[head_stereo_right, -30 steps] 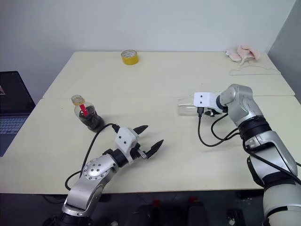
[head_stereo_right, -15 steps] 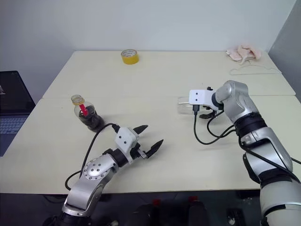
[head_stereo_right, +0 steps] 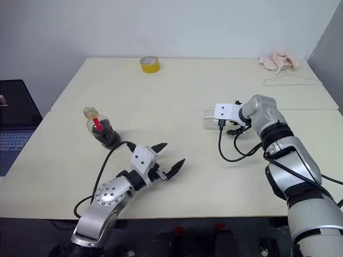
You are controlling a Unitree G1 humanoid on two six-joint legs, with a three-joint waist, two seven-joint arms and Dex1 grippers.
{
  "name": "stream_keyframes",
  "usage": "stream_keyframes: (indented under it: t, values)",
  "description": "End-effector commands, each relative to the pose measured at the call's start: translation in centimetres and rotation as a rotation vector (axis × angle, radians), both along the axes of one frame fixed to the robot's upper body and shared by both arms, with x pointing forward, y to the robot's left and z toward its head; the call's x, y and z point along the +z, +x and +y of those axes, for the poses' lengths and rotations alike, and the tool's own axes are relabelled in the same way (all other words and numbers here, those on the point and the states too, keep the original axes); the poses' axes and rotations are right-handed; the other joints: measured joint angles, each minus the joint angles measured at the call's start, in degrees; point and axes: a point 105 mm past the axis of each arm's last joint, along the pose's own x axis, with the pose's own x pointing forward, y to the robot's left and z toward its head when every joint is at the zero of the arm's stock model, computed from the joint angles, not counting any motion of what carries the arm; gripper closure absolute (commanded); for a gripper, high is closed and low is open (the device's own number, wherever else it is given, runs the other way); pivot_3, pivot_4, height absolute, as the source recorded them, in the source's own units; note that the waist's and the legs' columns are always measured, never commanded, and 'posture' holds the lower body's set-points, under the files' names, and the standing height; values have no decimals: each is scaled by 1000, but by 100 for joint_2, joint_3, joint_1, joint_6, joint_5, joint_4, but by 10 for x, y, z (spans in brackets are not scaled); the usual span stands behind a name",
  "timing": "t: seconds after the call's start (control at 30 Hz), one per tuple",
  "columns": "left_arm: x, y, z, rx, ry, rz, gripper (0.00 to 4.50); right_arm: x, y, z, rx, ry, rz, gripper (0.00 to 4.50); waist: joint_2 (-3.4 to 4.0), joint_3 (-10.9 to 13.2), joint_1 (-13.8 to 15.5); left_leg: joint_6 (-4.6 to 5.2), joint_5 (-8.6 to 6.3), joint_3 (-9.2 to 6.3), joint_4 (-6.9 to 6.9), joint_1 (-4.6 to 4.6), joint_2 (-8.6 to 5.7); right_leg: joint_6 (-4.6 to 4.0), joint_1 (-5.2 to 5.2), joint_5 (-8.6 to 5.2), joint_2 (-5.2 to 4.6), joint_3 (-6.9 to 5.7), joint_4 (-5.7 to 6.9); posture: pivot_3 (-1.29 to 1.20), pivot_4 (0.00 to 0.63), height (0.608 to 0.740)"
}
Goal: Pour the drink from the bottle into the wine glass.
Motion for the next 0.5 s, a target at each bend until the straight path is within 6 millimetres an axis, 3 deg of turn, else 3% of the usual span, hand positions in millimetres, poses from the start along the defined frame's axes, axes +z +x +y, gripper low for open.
stream_keyframes:
  t: [0.03,0.3,0.5]
  values:
    - [10,0,1,4,-2,-49,0,7,3,-11,-26,-42,-22,31,0,0,0,0,0,0,0,0,0,0,0,0,0,0,0,0,150,740]
    - [11,1,0,-3,3,-48,0,10,0,-8,18,-55,-13,31,1,1,-2,0,0,0,0,-2,0,0,-2,0,0,0,0,0,150,740]
    - [12,2,-1,-8,2,-49,0,9,3,-33,-77,-101,-23,31,1,1,9,0,0,0,-1,-1,-1,0,-1,0,0,0,0,0,150,740]
